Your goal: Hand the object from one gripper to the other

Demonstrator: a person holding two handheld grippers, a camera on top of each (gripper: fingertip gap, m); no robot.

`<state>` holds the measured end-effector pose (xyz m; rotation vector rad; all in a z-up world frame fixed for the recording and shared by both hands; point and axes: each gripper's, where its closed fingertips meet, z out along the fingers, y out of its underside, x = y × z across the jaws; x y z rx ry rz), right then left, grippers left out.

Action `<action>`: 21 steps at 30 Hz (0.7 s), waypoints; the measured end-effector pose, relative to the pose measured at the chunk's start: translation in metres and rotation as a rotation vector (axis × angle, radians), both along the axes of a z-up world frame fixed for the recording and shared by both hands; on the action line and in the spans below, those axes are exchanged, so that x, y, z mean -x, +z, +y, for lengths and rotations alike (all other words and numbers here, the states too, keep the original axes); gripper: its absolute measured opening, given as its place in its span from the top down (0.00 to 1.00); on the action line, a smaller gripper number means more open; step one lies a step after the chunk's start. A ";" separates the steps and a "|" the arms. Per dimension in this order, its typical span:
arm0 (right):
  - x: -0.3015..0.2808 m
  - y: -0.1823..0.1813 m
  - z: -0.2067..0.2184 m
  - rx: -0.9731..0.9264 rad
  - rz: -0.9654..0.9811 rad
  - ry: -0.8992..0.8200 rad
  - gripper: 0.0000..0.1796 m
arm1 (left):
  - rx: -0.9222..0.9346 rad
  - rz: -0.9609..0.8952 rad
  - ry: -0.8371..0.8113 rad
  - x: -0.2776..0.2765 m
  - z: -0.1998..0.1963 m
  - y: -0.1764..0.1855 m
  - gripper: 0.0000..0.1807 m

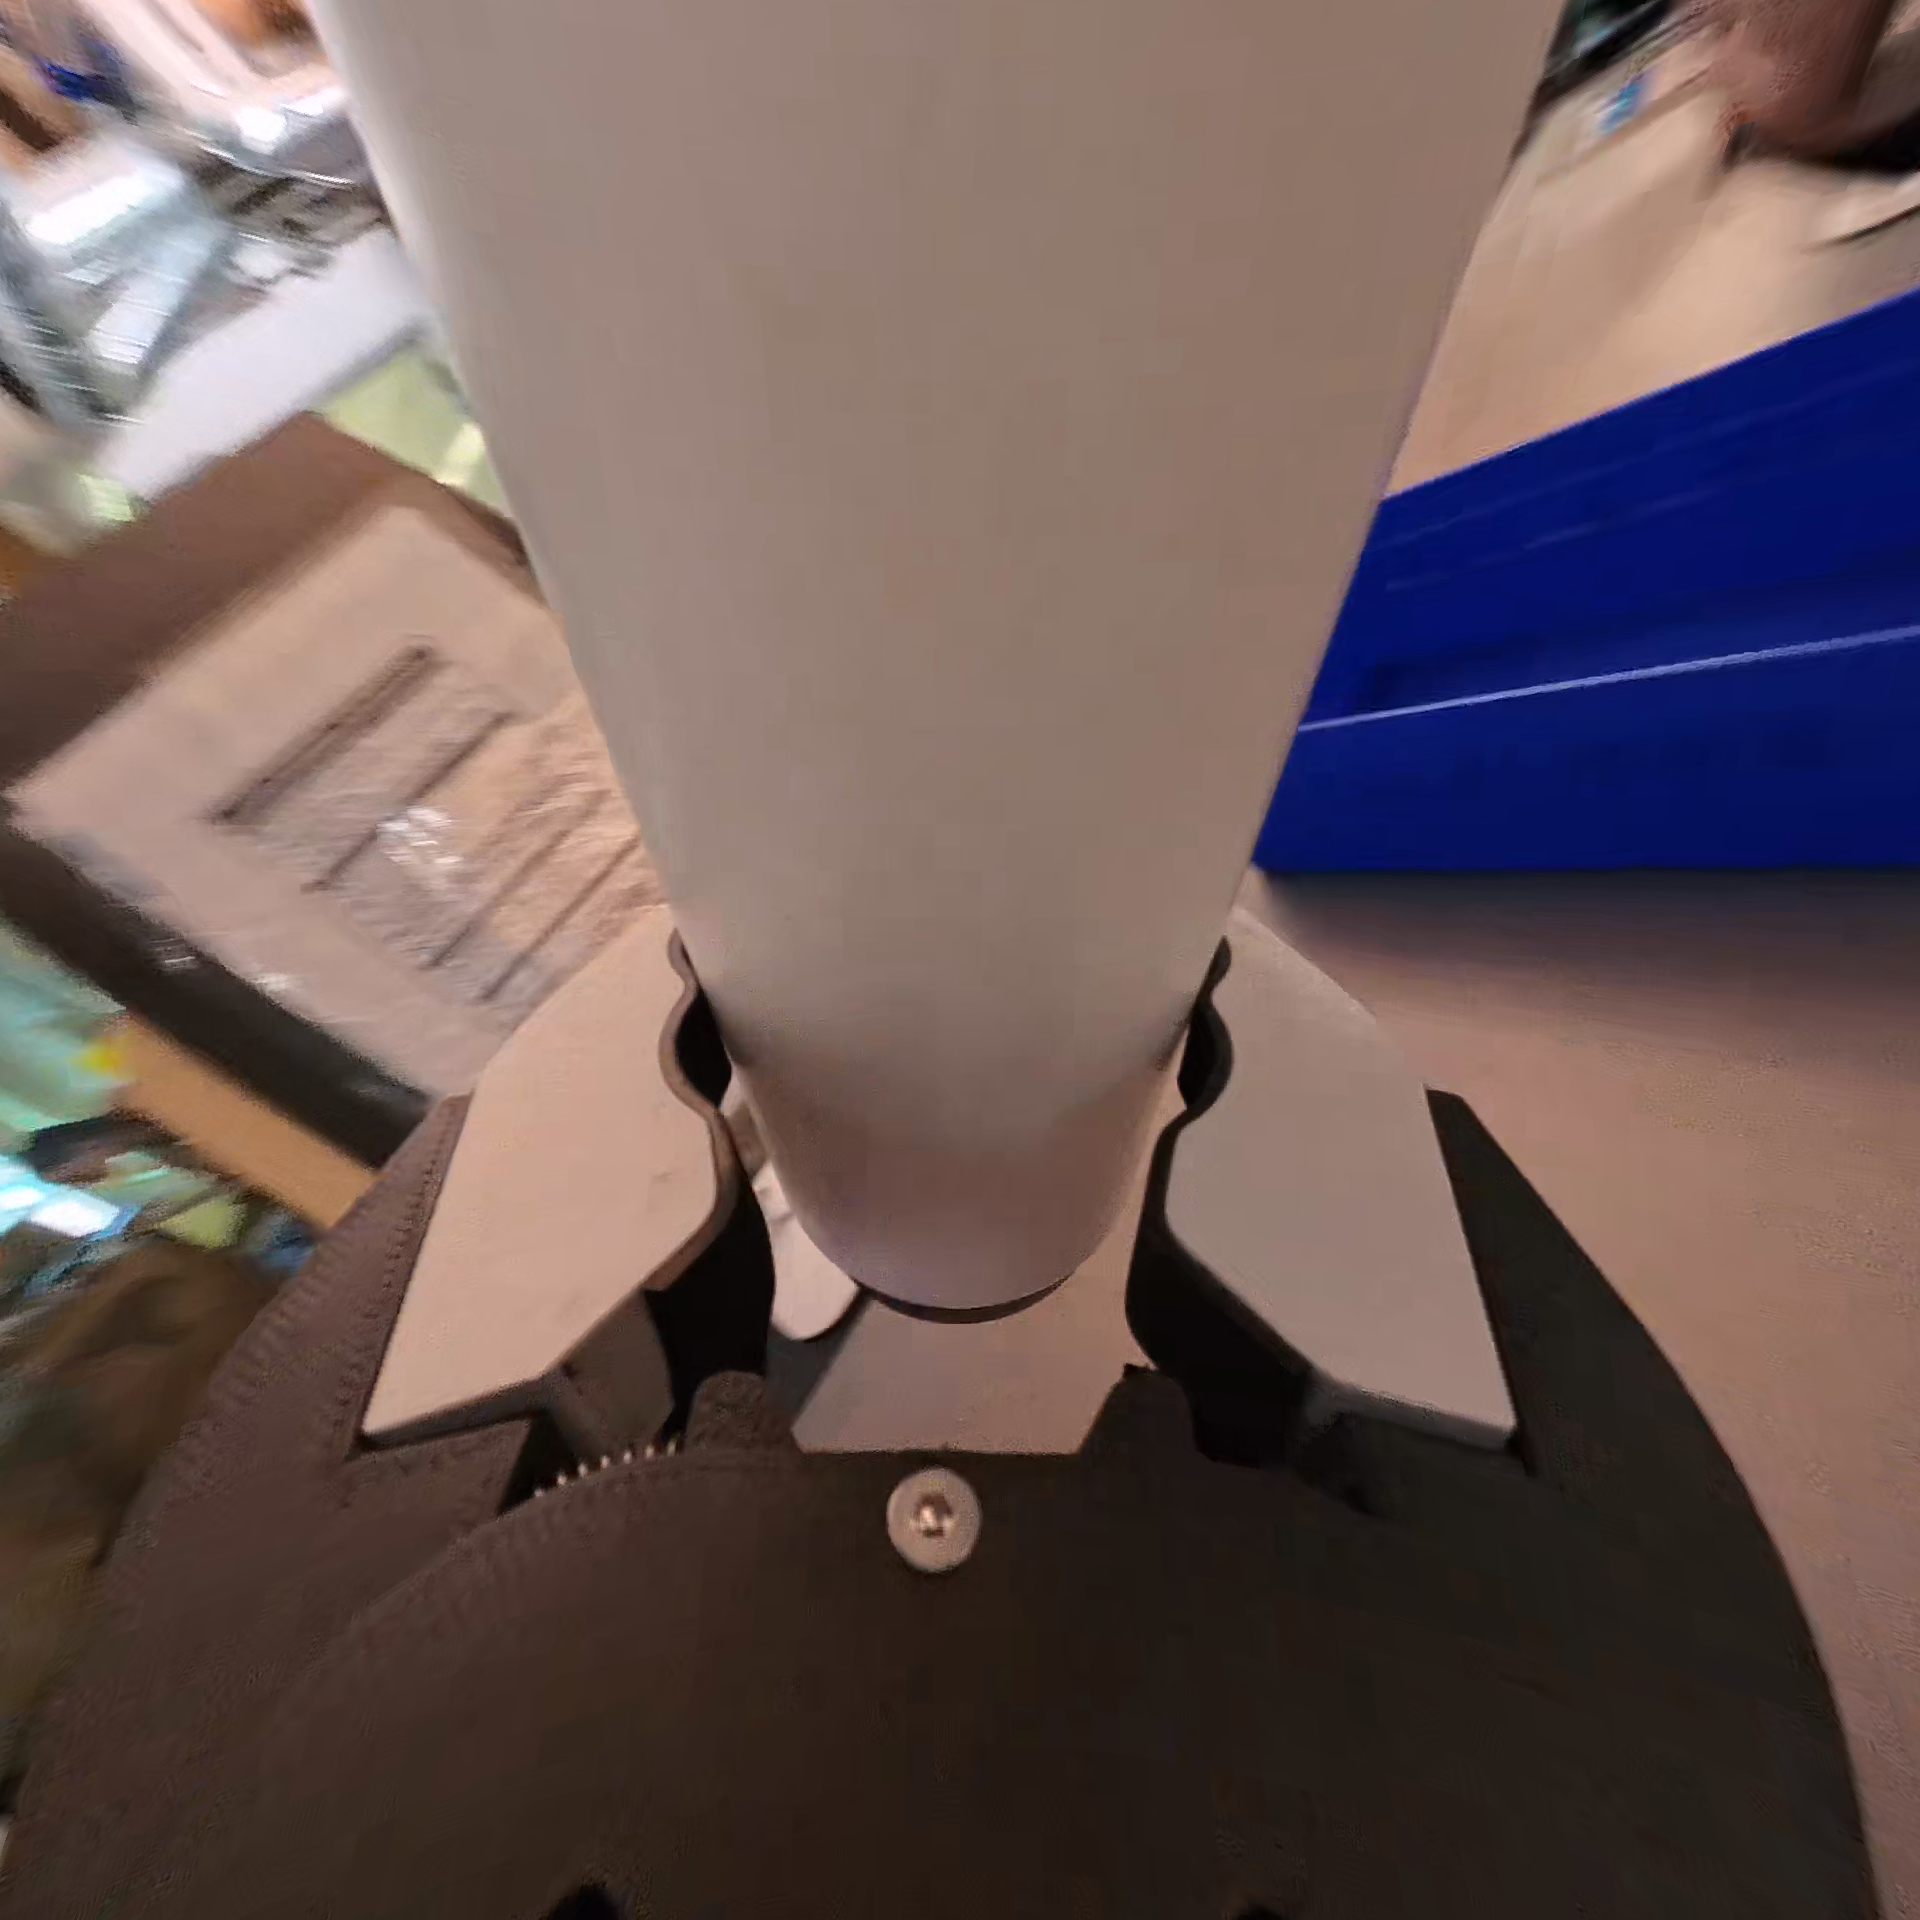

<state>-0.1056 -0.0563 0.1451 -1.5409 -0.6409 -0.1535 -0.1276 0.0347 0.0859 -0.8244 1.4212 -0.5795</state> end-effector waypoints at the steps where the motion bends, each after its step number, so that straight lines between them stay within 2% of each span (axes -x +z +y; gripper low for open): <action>1: 0.003 0.003 -0.004 0.005 -0.012 -0.025 0.42 | -0.030 -0.025 0.042 0.003 0.007 0.004 0.52; 6: 0.040 0.009 -0.011 -0.018 -0.067 -0.071 0.43 | -0.323 -0.058 0.258 0.016 0.030 0.014 0.52; 13: 0.055 -0.019 0.009 0.019 -0.283 -0.182 0.43 | -0.562 -0.047 0.314 0.012 0.016 0.013 0.52; 17: 0.046 -0.023 0.015 0.006 -0.371 -0.234 0.45 | -0.619 -0.053 0.317 0.012 0.009 0.014 0.52; 21: 0.049 -0.023 0.017 -0.018 -0.382 -0.206 0.45 | -0.620 -0.062 0.309 0.013 0.008 0.014 0.52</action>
